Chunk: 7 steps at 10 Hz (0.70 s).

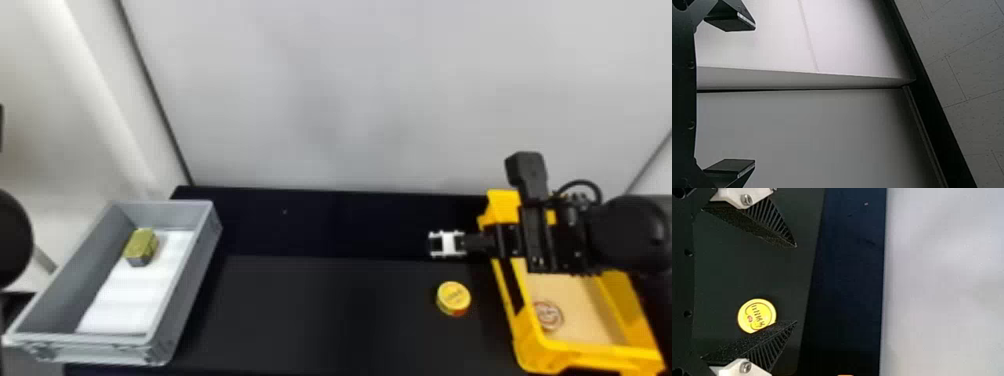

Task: Pick up the round yellow can and place it in the yellow rectangular box

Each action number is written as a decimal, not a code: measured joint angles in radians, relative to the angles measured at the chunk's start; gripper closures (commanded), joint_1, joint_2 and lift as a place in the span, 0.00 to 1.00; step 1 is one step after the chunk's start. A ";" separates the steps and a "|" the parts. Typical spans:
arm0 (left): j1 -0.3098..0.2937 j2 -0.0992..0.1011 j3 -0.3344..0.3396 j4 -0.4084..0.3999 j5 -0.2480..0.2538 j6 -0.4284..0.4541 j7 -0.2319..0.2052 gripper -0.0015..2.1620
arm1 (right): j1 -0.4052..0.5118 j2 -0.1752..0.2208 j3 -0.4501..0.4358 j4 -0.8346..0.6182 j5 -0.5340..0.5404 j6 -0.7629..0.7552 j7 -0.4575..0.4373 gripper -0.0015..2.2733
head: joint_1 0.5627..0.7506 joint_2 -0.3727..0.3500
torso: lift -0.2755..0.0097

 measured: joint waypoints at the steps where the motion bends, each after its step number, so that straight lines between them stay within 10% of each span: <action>1: -0.001 -0.002 -0.002 0.002 0.000 -0.004 0.000 0.03 | 0.000 -0.016 0.026 0.044 0.024 -0.023 0.042 0.00 | 0.70 0.59 | 0.96; 7: -0.012 -0.006 -0.014 0.011 0.003 -0.015 0.000 0.03 | -0.025 0.049 0.062 0.273 0.622 -0.148 0.574 0.00 | 0.70 0.59 | 0.96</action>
